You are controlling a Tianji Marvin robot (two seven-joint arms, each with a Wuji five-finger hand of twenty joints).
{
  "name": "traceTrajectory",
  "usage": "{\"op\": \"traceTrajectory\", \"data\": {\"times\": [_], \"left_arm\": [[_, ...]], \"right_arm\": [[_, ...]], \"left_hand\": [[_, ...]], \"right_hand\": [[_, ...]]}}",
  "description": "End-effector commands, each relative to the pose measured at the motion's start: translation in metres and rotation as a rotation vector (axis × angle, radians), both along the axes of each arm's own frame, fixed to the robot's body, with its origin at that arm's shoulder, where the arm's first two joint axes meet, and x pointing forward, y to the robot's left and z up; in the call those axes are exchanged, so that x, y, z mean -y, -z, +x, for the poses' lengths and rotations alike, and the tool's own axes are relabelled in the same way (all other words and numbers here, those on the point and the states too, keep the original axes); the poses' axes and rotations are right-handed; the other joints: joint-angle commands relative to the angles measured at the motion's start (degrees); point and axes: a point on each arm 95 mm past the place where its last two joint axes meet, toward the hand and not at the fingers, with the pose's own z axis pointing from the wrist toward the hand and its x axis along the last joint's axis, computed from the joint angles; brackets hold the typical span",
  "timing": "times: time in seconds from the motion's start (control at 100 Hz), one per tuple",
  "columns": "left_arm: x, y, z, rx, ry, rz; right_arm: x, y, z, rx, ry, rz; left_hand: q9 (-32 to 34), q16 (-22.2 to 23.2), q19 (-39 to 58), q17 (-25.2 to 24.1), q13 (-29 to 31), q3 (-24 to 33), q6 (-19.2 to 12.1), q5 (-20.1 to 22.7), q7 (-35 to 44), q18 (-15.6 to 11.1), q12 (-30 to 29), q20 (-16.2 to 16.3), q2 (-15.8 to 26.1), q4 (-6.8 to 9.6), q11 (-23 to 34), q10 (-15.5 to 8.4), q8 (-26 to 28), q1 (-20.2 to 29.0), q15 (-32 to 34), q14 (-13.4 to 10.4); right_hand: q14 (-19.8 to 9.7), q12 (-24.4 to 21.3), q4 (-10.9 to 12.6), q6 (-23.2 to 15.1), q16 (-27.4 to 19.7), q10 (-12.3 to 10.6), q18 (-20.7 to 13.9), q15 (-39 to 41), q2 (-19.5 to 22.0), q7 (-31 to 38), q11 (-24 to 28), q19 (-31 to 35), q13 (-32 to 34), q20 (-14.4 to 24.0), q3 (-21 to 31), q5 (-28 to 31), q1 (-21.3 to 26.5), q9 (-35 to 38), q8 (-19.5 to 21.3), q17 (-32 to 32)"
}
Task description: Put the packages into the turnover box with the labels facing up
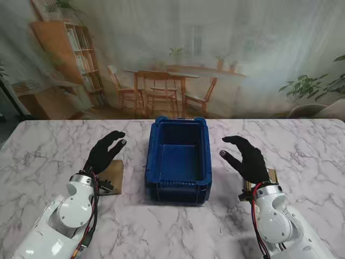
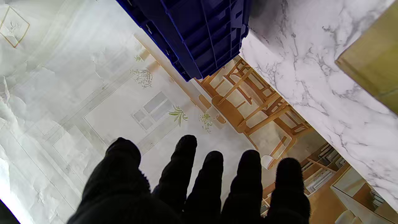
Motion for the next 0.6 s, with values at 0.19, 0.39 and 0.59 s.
{"op": "traceTrajectory", "data": {"times": [0.19, 0.39, 0.59], "left_arm": [[0.0, 0.0, -0.002, 0.008, 0.005, 0.008], [-0.003, 0.0, -0.001, 0.01, -0.006, 0.01], [-0.005, 0.0, -0.002, 0.018, -0.006, 0.007]], "right_arm": [[0.0, 0.0, -0.003, 0.019, -0.011, -0.004], [0.009, -0.01, 0.0, 0.029, -0.007, -0.037], [0.028, -0.021, 0.001, 0.052, 0.01, -0.122]], "left_hand": [[0.68, 0.5, -1.14, 0.21, 1.06, -1.39, -0.13, 0.78, -0.31, 0.12, 0.63, 1.32, 2.87, -0.75, 0.51, -0.08, 0.48, 1.28, 1.17, -0.29], [0.56, 0.5, -1.16, 0.2, 0.97, -1.4, -0.14, 0.75, -0.35, 0.1, 0.62, 1.33, 2.9, -0.75, 0.48, -0.16, 0.48, 1.32, 1.14, -0.36], [0.66, 0.51, -1.17, 0.21, 1.04, -1.41, -0.12, 0.74, -0.36, 0.11, 0.64, 1.35, 2.87, -0.75, 0.52, -0.08, 0.49, 1.31, 1.17, -0.31]], "right_hand": [[-0.59, 0.39, 0.85, -1.65, 0.21, -0.39, -1.23, -1.57, 1.33, 0.73, 1.22, -0.92, -0.78, 1.24, -1.11, 0.03, 0.8, -0.16, -0.88, -0.29], [-0.54, 0.4, 0.98, -1.45, 0.26, -0.22, -1.22, -1.42, -0.07, 0.61, 1.24, -0.79, -0.72, 1.48, -0.72, -0.21, 0.81, -0.17, -0.88, -0.24], [-0.87, 0.24, 0.64, -1.7, 0.05, -0.56, -0.28, -1.42, -2.43, 0.37, 0.83, -1.86, -0.84, 0.83, 3.29, -1.24, -2.81, -0.39, -0.8, -1.07]]}}
